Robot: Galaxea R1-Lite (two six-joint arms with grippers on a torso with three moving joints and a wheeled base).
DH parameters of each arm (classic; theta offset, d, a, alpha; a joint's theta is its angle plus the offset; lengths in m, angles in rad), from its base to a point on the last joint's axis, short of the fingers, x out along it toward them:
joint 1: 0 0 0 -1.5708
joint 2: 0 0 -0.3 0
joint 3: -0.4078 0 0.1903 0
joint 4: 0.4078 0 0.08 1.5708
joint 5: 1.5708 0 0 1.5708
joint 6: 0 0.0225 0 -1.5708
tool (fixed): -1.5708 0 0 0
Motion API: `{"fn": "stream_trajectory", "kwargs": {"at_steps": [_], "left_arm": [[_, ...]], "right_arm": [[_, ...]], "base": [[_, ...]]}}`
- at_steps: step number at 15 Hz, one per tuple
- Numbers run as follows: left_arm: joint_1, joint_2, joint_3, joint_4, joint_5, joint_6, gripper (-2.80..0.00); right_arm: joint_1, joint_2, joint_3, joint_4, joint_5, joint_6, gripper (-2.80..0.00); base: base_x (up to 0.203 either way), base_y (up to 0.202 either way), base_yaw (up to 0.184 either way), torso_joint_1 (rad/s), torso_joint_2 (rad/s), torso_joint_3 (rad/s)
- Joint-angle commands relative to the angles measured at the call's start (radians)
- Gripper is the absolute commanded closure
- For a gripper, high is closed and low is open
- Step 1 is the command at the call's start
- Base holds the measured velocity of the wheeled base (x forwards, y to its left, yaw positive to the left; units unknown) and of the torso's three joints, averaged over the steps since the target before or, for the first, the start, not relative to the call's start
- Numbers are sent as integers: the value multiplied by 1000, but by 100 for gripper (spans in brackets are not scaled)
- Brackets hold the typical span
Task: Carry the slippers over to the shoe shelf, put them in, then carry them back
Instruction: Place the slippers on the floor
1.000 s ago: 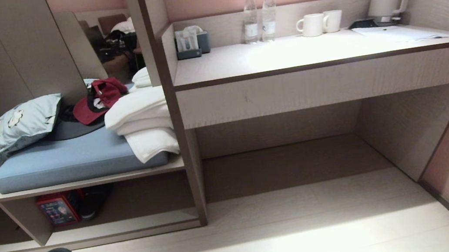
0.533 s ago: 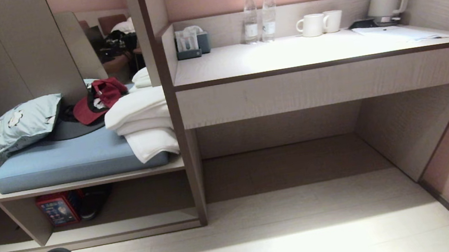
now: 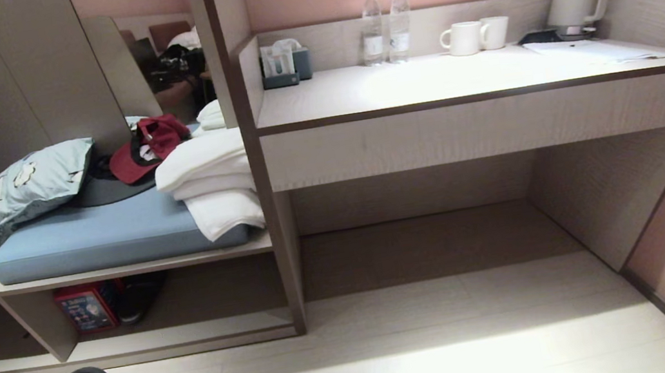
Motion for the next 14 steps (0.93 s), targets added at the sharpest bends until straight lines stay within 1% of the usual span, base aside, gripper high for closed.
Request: {"fn": "stream_trajectory", "kwargs": {"at_steps": [1,14], "left_arm": [[-1,1,0,0,1,0,0],[0,2,0,0,1,-1,0]], "right_arm": [[0,-1,0,0,1,0,0],[0,-1,0,0,1,0,0]], "base": [[0,-188,-1,5,7,2],[0,-197,2,2,2,3]]}}
